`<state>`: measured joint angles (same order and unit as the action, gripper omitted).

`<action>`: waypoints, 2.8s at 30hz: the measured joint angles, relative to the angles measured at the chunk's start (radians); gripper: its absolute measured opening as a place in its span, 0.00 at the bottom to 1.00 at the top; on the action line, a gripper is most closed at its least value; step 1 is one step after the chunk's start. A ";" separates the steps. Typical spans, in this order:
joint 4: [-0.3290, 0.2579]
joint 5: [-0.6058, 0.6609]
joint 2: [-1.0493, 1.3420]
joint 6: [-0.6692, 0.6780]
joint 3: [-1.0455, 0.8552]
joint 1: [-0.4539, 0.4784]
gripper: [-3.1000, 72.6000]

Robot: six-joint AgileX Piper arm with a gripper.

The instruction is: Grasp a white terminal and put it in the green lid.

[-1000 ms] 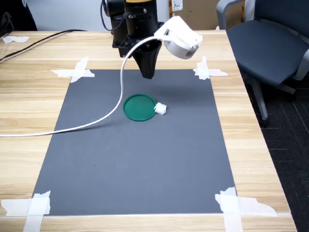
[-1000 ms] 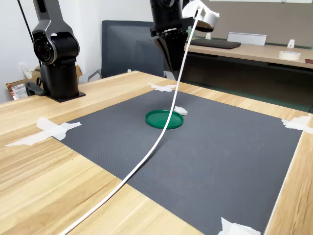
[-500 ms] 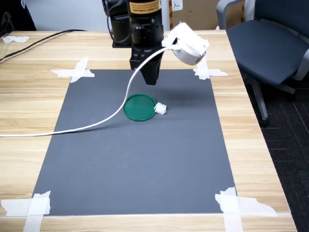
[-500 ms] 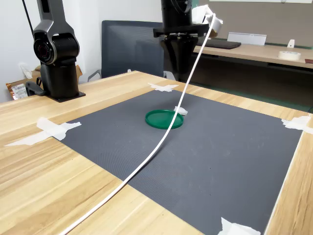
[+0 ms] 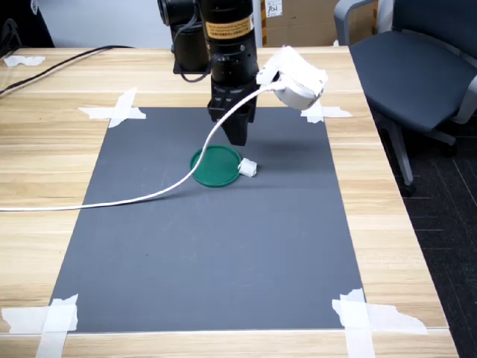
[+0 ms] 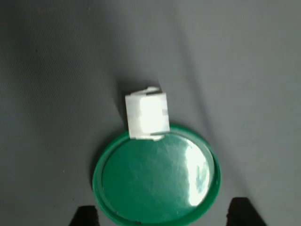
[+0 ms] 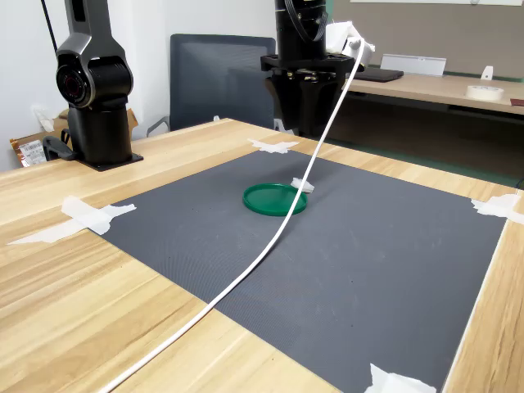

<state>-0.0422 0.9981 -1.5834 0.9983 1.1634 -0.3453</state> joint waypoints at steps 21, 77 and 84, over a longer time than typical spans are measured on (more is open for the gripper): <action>0.138 -0.059 -0.131 -0.211 0.001 -0.109 0.75; 0.220 -0.137 -0.207 -0.281 -0.053 -0.110 0.75; 0.202 -0.137 -0.208 -0.283 -0.053 -0.110 0.72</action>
<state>0.1598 0.8610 -1.7918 0.7153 1.1109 -0.4551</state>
